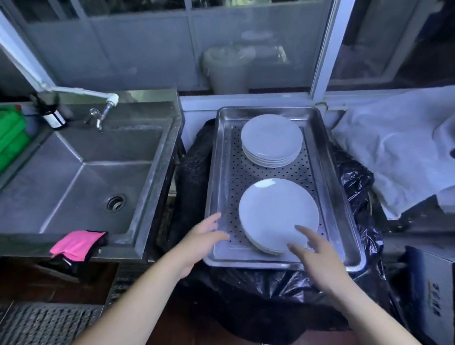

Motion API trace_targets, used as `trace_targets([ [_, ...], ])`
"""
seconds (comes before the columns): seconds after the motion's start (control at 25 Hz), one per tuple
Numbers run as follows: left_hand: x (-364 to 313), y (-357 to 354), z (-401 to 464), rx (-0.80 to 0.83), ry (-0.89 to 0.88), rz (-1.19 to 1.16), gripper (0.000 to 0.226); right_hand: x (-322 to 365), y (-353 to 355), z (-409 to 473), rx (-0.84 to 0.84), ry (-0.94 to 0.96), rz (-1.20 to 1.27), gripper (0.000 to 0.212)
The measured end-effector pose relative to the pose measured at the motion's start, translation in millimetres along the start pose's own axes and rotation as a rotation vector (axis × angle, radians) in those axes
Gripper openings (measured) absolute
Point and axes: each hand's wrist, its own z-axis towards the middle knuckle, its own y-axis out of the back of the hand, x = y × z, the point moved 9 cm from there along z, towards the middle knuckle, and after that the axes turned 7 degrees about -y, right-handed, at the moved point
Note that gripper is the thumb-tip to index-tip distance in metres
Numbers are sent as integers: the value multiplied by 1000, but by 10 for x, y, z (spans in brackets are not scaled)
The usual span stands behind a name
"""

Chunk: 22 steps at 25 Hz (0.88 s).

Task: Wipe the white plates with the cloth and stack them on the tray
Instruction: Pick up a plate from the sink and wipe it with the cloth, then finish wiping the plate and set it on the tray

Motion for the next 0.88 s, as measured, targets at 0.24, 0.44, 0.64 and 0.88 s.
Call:
trace_targets([
  [0.24, 488, 480, -741, 34, -67, 12, 68, -95, -541, -734, -69, 6, -45, 49],
  [0.44, 481, 536, -947, 46, -110, -11, 64, -57, -379, -878, -172, 1, -8, 51],
  [0.64, 136, 259, -489, 19, -84, -95, 66, -40, 142, -366, -254, -95, 92, 50],
  [0.88, 105, -372, 276, 44, 189, -343, 81, -273, 410, 697, -78, -376, 254, 56],
])
